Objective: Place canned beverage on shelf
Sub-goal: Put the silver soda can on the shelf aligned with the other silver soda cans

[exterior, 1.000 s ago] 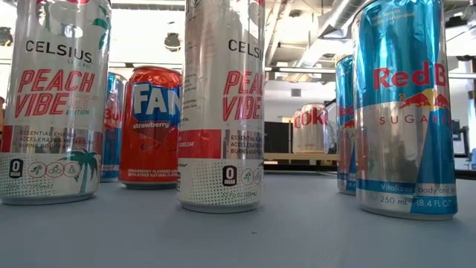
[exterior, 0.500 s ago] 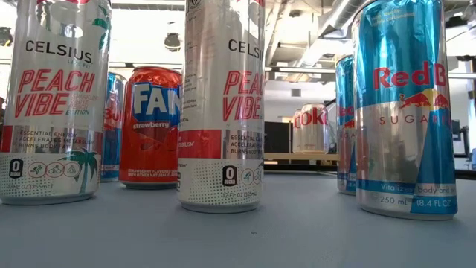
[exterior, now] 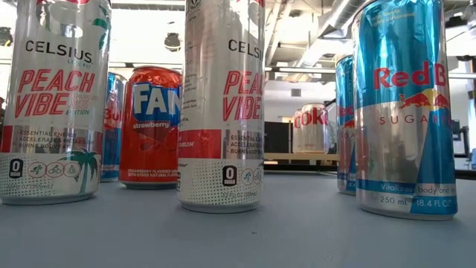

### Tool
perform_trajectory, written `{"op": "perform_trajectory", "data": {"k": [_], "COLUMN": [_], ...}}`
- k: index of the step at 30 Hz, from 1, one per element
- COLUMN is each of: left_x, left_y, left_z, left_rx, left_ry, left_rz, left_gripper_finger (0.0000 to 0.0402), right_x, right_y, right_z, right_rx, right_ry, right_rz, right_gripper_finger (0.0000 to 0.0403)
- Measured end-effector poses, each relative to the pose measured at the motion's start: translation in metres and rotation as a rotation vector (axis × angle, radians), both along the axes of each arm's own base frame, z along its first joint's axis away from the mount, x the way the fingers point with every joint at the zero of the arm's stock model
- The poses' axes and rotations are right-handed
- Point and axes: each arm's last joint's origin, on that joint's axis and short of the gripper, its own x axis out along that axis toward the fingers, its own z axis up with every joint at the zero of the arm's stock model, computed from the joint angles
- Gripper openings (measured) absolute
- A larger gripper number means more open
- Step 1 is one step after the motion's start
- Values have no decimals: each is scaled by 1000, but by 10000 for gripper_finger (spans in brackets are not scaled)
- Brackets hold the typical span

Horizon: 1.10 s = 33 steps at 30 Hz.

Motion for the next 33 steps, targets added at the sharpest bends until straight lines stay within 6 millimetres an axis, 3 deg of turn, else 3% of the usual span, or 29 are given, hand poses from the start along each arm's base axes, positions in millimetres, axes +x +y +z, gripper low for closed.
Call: {"op": "perform_trajectory", "data": {"k": [9,18,24,33], "left_x": [1,-3,-7,-7], "left_y": [-2,-1,3,3], "left_z": [-12,-10,-26,-34], "left_rx": [-78,-65,-81,-104], "left_ry": [-25,-33,-5,-46], "left_rz": [11,6,-8,-25], "left_gripper_finger": [384,384,384,384], "right_x": [0,0,0,1], "right_y": [0,0,0,1], "right_z": [0,0,0,1], "right_rx": [0,0,18,29], "right_ry": [1,1,-6,-15], "right_rz": [0,0,-19,-28], "right_gripper_finger": [225,225,225,225]}}
